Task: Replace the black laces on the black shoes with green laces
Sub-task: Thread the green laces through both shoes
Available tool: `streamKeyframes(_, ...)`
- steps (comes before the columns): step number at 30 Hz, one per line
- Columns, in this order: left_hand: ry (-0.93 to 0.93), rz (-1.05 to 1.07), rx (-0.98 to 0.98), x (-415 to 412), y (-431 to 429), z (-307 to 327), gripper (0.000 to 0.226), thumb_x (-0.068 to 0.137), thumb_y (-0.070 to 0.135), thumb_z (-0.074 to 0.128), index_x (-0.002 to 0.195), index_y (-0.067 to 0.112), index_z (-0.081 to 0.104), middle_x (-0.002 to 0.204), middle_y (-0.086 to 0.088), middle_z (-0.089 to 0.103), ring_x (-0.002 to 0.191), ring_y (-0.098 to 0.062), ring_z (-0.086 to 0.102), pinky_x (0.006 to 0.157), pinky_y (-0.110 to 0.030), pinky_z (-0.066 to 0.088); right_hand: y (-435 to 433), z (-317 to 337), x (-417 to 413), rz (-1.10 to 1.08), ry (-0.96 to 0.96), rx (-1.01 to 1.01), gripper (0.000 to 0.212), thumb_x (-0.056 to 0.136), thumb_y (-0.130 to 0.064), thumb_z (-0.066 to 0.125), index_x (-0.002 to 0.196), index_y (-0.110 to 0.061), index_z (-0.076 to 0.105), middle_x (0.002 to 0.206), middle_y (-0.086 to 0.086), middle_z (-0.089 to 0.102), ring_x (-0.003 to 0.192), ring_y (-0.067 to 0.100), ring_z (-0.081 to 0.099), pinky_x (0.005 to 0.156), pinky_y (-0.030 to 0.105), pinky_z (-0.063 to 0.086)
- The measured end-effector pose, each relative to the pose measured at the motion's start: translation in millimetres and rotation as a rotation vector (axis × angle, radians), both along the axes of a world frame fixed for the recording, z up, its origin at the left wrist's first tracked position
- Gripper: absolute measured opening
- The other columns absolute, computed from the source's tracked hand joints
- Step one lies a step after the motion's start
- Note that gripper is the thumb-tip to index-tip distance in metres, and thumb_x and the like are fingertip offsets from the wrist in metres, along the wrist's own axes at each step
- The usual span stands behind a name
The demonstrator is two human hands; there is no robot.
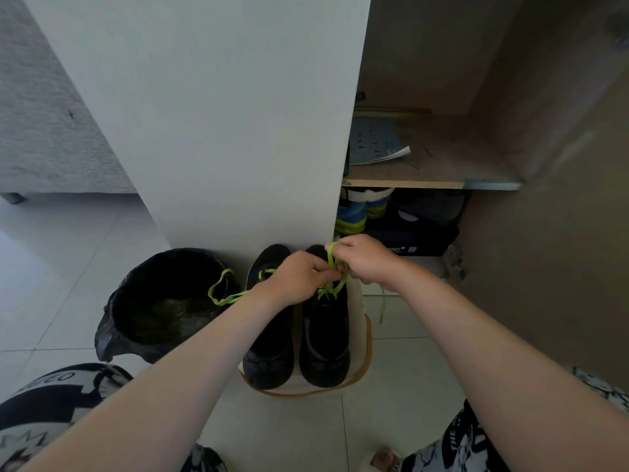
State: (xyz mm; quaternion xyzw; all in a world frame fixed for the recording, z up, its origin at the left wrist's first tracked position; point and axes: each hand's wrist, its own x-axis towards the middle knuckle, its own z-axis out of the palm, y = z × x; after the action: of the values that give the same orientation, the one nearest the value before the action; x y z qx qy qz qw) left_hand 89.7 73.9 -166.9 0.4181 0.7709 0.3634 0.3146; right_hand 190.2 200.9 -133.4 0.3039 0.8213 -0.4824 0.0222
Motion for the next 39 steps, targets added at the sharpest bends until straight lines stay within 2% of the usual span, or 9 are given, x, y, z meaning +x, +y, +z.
streamKeyframes(4,-0.268,0.238,-0.007,1,1,-5,0.026,0.096,0.030,0.062,0.078,0.017,0.075,0.045,0.016,0.049,0.048,-0.008,0.040,0.053,-0.024,0.038,15,1,9,-0.042,-0.080,-0.185,0.016,0.097,-0.021,0.052,0.083,-0.011,0.052,0.071,0.003,0.043,0.061,0.019,0.043,0.052,0.030,0.028)
streamKeyframes(9,-0.402,0.239,0.038,9,2,-12,0.030,0.099,0.033,0.053,0.080,0.019,0.072,0.079,0.000,0.060,0.071,-0.016,0.052,0.063,-0.026,0.041,22,3,9,0.036,-0.019,0.268,0.024,0.096,-0.020,0.050,0.072,-0.017,0.053,0.090,-0.002,0.047,0.100,0.023,0.044,0.082,0.036,0.036)
streamKeyframes(15,-0.524,0.175,0.142,8,2,-20,0.030,0.096,0.034,0.057,0.073,0.025,0.075,0.085,0.005,0.071,0.093,-0.019,0.064,0.095,-0.036,0.044,10,-7,2,0.099,0.121,0.246,0.030,0.104,-0.021,0.047,0.093,-0.017,0.075,0.093,-0.006,0.071,0.090,0.010,0.063,0.077,0.028,0.047)
streamKeyframes(19,-0.418,0.243,0.141,9,2,-16,0.031,0.099,0.028,0.055,0.075,0.020,0.073,0.078,0.004,0.065,0.082,-0.015,0.059,0.079,-0.028,0.043,6,-12,1,-0.124,0.001,0.129,0.040,0.105,-0.024,0.037,0.077,-0.012,0.062,0.070,-0.002,0.052,0.064,0.017,0.050,0.055,0.029,0.034)
streamKeyframes(21,-0.322,0.243,0.101,6,3,-13,0.031,0.099,0.029,0.055,0.075,0.019,0.072,0.074,0.004,0.059,0.079,-0.014,0.055,0.074,-0.026,0.041,8,-12,5,-0.030,-0.155,0.406,0.043,0.107,-0.031,0.031,0.073,-0.013,0.051,0.073,0.002,0.050,0.074,0.025,0.053,0.058,0.033,0.032)
streamKeyframes(25,-0.079,0.209,0.023,3,8,-16,0.033,0.096,0.033,0.055,0.068,0.032,0.074,0.105,0.009,0.056,0.112,-0.013,0.046,0.102,-0.034,0.033,9,-13,10,0.067,-0.293,0.762,0.038,0.107,-0.039,0.031,0.093,-0.020,0.060,0.096,0.000,0.048,0.092,0.027,0.056,0.070,0.036,0.037)
streamKeyframes(29,-0.312,0.165,0.196,2,6,-14,0.031,0.099,0.021,0.055,0.074,0.020,0.074,0.110,0.007,0.061,0.112,-0.017,0.055,0.094,-0.028,0.037,1,-7,6,0.012,0.019,0.222,0.041,0.108,-0.032,0.039,0.082,-0.016,0.067,0.069,-0.004,0.056,0.060,0.005,0.054,0.057,0.028,0.033)
streamKeyframes(33,-0.574,0.103,0.173,9,1,-19,0.028,0.097,0.030,0.055,0.077,0.018,0.070,0.094,-0.001,0.071,0.100,-0.021,0.062,0.099,-0.038,0.041,-10,-10,6,-0.119,0.130,-0.241,0.026,0.108,-0.033,0.040,0.118,-0.043,0.062,0.063,-0.004,0.052,0.040,0.001,0.039,0.042,0.019,0.031)
streamKeyframes(39,-0.729,0.051,0.205,1,-1,-20,0.027,0.100,0.022,0.049,0.080,0.011,0.063,0.087,-0.010,0.065,0.091,-0.026,0.059,0.095,-0.039,0.045,-10,-9,3,-0.242,0.260,-0.591,0.018,0.104,-0.019,0.053,0.110,-0.009,0.067,0.063,0.005,0.057,0.040,0.009,0.051,0.037,0.020,0.039)
